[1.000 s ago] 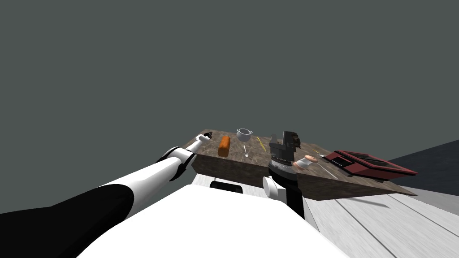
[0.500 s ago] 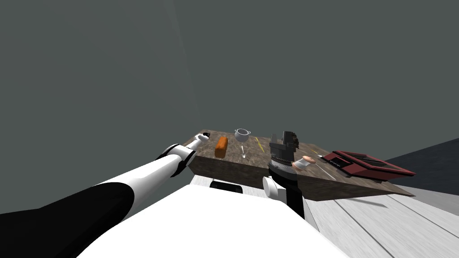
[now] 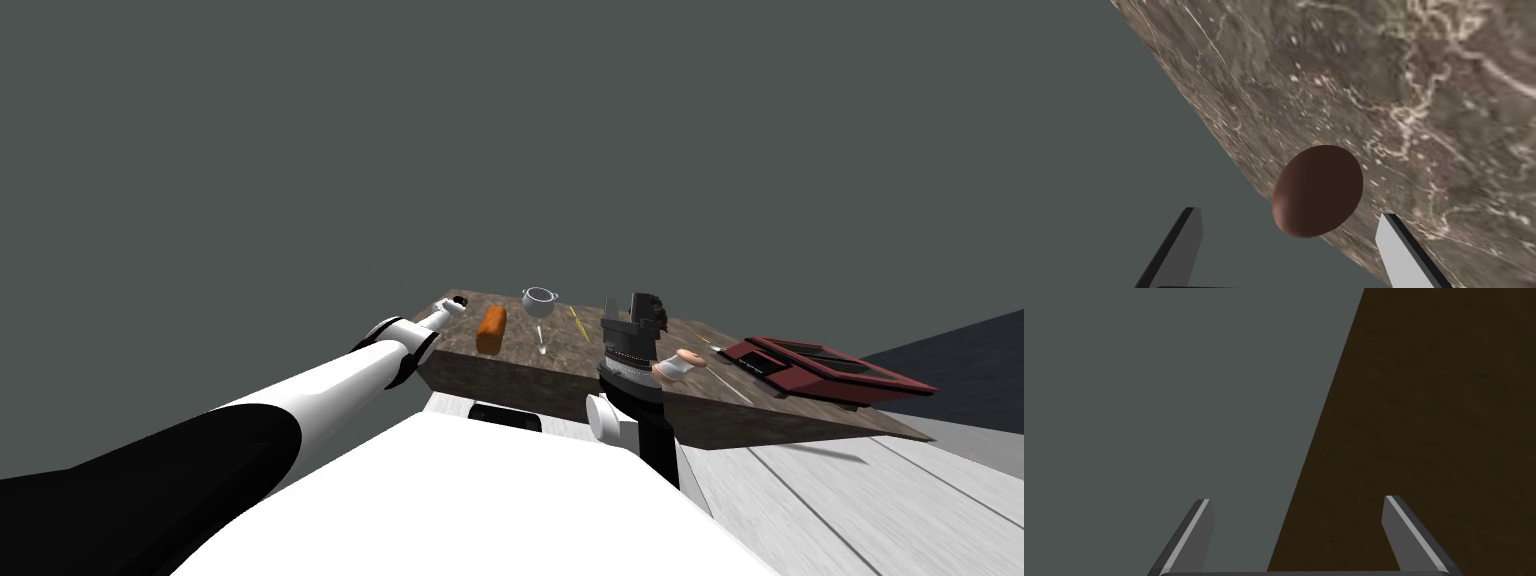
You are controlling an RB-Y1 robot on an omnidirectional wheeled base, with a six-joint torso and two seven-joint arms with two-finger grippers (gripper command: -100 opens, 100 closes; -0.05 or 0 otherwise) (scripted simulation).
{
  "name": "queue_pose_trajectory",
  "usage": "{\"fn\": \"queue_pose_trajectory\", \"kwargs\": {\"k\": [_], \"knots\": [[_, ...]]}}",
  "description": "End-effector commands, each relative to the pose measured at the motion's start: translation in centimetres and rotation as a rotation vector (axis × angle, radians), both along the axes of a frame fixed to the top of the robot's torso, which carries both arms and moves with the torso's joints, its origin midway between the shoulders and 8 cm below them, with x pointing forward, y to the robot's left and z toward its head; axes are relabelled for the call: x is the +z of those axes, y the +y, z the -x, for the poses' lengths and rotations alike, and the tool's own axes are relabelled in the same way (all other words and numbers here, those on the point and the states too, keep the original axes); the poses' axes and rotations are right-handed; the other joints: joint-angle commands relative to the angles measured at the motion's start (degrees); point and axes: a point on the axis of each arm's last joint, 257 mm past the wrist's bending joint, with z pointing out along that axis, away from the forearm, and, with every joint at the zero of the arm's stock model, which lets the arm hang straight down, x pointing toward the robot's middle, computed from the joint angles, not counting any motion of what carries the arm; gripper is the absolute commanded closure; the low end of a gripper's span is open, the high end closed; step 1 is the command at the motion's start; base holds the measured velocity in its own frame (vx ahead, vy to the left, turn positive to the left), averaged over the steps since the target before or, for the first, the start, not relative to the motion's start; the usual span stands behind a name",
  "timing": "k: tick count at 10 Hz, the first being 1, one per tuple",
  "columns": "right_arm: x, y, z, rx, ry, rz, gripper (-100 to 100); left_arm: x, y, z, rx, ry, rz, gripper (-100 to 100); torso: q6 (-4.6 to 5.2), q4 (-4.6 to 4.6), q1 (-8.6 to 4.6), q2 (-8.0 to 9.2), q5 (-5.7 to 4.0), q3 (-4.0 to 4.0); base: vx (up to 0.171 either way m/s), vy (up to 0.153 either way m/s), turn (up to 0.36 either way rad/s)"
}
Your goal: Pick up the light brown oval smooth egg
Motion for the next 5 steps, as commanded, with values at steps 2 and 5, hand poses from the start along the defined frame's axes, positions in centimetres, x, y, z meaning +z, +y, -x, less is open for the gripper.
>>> {"fn": "queue_pose_trajectory", "kwargs": {"k": [2,5], "knots": [[0.0,0.0,0.0,0.000,0.000,0.000,0,-0.6,-0.6,0.3,0.011,0.027,-0.010,-100,0.00,0.01,0.02,0.04,0.01,0.02,-0.005,0.051,-0.118],[0.0,0.0,0.0,0.000,0.000,0.000,0,-1.1,-1.1,0.7,0.034,0.046,-0.010,-100,-0.03,0.03,0.33,0.11,0.08,0.07,-0.018,0.101,-0.110]]}}
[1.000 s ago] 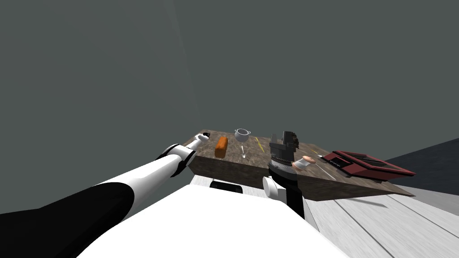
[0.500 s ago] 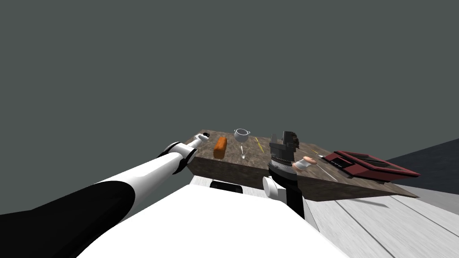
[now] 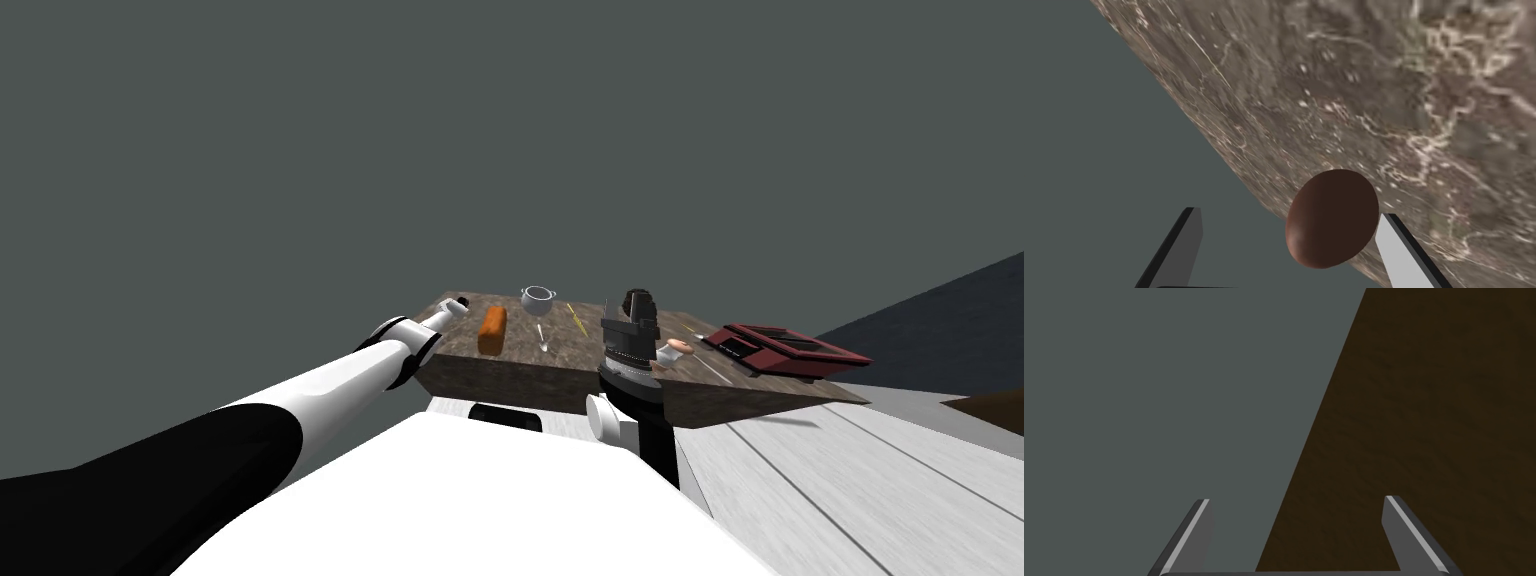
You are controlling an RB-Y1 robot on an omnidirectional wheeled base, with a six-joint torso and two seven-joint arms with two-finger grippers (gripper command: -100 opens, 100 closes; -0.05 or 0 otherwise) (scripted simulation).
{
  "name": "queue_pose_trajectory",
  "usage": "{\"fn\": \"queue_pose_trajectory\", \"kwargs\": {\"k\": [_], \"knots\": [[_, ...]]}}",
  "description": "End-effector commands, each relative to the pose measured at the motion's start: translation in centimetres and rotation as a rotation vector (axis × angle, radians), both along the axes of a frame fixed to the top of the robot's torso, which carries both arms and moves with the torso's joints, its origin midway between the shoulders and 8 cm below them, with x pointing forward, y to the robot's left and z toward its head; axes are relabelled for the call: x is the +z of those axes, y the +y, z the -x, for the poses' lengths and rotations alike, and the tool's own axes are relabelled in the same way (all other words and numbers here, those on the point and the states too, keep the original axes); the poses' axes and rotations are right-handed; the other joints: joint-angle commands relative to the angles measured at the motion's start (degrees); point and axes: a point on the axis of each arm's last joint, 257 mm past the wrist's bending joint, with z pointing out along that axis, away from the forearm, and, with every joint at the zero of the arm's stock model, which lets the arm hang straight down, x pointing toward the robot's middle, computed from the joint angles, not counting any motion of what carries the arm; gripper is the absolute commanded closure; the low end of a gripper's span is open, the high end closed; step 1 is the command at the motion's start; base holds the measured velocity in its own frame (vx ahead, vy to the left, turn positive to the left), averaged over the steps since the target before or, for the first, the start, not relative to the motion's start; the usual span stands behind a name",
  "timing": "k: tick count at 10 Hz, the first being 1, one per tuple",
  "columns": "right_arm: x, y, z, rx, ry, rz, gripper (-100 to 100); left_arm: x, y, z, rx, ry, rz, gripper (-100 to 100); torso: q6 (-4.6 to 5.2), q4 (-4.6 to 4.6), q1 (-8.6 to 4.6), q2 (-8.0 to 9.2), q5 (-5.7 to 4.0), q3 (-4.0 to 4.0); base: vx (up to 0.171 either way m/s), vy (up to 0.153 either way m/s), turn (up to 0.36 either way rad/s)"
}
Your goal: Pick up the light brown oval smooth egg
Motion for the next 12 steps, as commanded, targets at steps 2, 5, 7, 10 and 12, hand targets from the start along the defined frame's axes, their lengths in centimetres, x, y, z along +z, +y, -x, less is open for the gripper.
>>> {"fn": "queue_pose_trajectory", "kwargs": {"k": [2,5,7,10,12], "knots": [[0.0,0.0,0.0,0.000,0.000,0.000,0,-0.3,-0.2,0.2,0.033,0.001,0.023,-100,-0.02,-0.01,0.07,-0.01,0.04,-0.01,-0.026,0.091,-0.076],[0.0,0.0,0.0,0.000,0.000,0.000,0,-0.6,-0.6,0.5,0.066,0.012,0.028,-100,-0.03,-0.02,0.04,-0.05,0.03,-0.04,-0.022,0.086,-0.116],[0.0,0.0,0.0,0.000,0.000,0.000,0,-0.9,-0.9,0.9,0.091,0.024,0.020,-100,0.03,-0.02,-0.07,-0.07,0.00,-0.04,-0.028,0.094,-0.162],[0.0,0.0,0.0,0.000,0.000,0.000,0,-1.1,-1.2,1.2,0.125,0.029,0.018,-100,0.01,-0.02,0.02,-0.05,0.02,-0.03,-0.029,0.095,-0.117],[0.0,0.0,0.0,0.000,0.000,0.000,0,-1.2,-1.5,1.5,0.145,0.038,-0.003,-100,-0.06,-0.03,-0.09,-0.10,0.01,-0.06,-0.027,0.078,-0.111]]}}
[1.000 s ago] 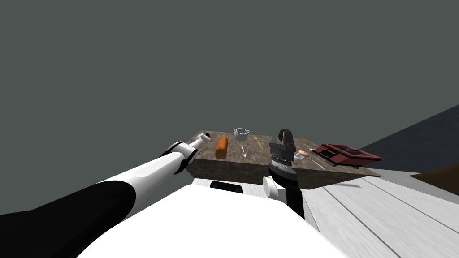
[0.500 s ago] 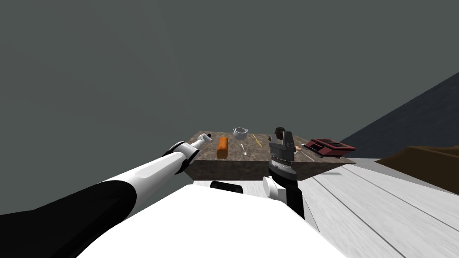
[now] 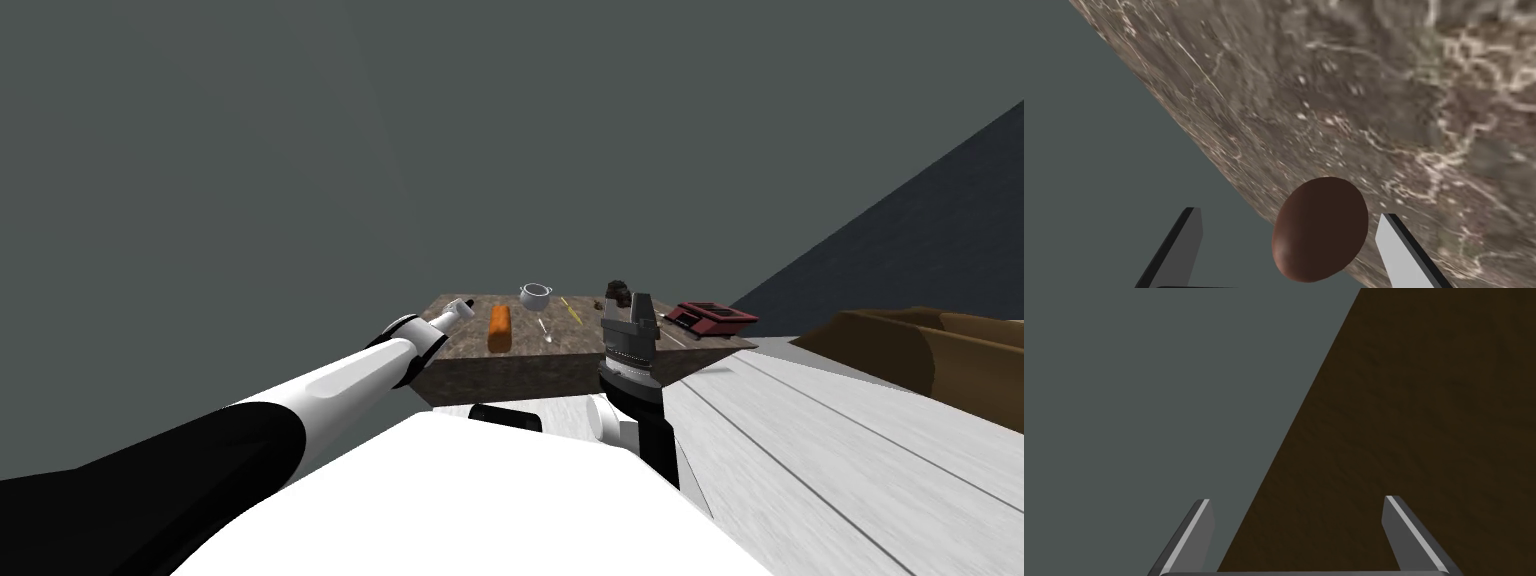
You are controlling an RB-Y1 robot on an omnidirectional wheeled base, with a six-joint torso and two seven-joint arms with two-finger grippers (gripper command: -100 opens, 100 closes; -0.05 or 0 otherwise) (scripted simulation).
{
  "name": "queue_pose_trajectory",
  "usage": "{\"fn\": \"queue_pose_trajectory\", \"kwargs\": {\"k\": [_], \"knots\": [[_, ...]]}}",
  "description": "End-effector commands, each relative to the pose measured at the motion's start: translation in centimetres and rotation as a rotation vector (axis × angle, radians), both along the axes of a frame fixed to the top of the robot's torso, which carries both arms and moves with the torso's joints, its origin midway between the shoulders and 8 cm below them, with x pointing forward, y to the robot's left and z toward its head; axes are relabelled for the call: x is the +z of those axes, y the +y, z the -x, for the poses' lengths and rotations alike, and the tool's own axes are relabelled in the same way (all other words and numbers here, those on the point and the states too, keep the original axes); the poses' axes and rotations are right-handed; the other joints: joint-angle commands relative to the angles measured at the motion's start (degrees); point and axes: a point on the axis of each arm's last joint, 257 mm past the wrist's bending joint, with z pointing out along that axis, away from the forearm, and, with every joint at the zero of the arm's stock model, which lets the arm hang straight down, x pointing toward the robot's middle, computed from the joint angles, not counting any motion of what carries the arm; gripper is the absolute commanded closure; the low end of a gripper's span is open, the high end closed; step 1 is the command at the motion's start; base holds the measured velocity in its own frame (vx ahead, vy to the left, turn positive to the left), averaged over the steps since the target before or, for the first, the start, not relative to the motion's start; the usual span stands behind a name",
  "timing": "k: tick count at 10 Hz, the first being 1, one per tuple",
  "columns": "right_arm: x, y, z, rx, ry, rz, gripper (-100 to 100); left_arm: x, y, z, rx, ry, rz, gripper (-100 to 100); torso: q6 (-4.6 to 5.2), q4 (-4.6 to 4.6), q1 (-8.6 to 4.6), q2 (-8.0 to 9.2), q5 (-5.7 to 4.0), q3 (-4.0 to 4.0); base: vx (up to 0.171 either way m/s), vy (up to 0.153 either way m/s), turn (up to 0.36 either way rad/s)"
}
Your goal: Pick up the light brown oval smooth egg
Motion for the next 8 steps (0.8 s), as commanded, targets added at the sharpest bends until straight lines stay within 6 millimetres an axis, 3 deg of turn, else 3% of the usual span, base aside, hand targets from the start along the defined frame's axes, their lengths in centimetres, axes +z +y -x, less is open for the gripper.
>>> {"fn": "queue_pose_trajectory", "kwargs": {"k": [1,8], "knots": [[0.00,0.00,0.00,0.000,0.000,0.000,0,-0.03,-0.11,0.17,0.027,-0.005,0.006,-100,0.00,0.00,0.00,0.00,0.00,0.00,-0.043,0.117,-0.147],[0.00,0.00,0.00,0.000,0.000,0.000,0,0.15,-0.48,0.67,0.110,-0.027,0.003,-100,-0.06,0.00,0.03,0.01,0.02,0.01,-0.034,0.079,-0.098]]}}
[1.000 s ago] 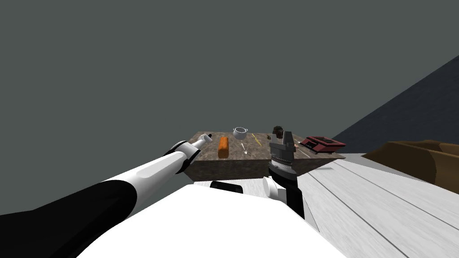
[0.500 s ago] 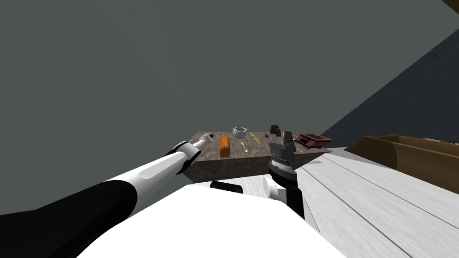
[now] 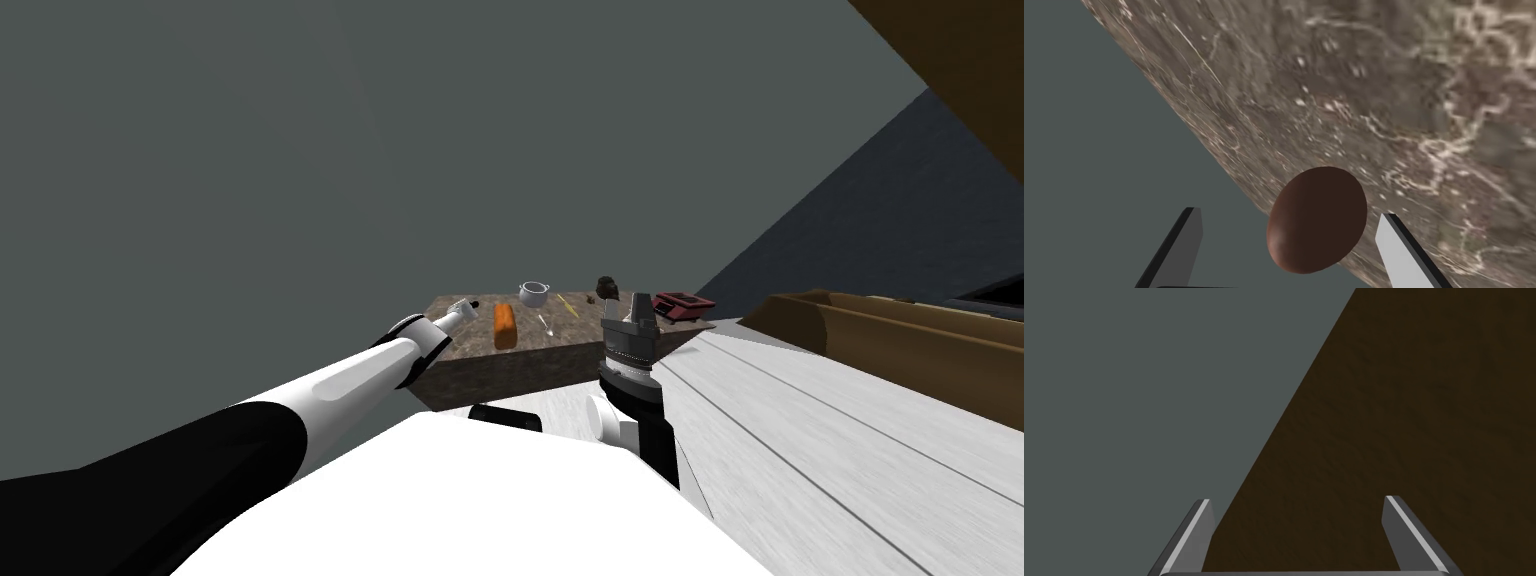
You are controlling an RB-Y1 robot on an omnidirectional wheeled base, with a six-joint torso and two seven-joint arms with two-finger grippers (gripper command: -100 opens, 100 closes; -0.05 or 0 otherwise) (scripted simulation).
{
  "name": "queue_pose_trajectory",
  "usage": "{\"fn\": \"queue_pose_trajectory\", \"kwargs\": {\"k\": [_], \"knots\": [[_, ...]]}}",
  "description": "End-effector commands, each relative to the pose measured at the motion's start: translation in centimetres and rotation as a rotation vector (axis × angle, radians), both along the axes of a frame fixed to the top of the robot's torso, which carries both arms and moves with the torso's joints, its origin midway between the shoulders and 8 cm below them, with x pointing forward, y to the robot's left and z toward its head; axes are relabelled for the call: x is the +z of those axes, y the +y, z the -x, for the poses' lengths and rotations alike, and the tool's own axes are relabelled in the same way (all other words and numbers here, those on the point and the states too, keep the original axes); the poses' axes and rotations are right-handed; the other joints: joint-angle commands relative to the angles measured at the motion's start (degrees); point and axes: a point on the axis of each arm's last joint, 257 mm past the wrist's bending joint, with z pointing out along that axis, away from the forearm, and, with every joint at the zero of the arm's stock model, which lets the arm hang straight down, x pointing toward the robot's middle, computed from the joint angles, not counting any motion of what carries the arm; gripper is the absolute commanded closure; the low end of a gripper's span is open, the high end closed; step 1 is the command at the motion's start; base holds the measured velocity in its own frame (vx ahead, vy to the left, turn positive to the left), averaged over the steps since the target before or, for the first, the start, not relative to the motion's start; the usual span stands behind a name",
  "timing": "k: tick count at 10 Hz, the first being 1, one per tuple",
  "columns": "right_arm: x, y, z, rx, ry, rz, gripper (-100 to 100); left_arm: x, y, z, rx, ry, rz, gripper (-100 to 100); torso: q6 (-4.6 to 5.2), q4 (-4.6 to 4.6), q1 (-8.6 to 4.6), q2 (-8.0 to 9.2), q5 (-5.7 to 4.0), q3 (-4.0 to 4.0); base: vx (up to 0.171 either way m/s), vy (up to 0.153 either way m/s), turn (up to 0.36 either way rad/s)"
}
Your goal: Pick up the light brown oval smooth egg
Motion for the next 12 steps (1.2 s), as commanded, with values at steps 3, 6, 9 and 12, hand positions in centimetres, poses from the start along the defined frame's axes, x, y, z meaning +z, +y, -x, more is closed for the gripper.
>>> {"fn": "queue_pose_trajectory", "kwargs": {"k": [3,6,9,12], "knots": [[0.00,0.00,0.00,0.000,0.000,0.000,0,0.25,-0.13,0.21,0.046,-0.021,-0.003,-100,0.02,0.01,0.05,0.06,0.01,0.04,-0.042,0.074,-0.115],[0.00,0.00,0.00,0.000,0.000,0.000,0,0.62,-0.26,0.38,0.082,-0.041,-0.014,-100,0.00,0.01,0.17,0.04,0.03,0.02,-0.040,0.094,-0.113],[0.00,0.00,0.00,0.000,0.000,0.000,0,0.44,-0.18,0.52,0.079,-0.033,-0.019,100,0.05,0.03,-0.20,-0.15,-0.07,-0.06,-0.005,0.007,0.004],[0.00,0.00,0.00,0.000,0.000,0.000,0,0.57,-0.22,0.42,0.077,-0.035,-0.019,100,0.01,-0.02,-0.24,-0.15,-0.06,-0.08,0.000,0.000,0.000]]}}
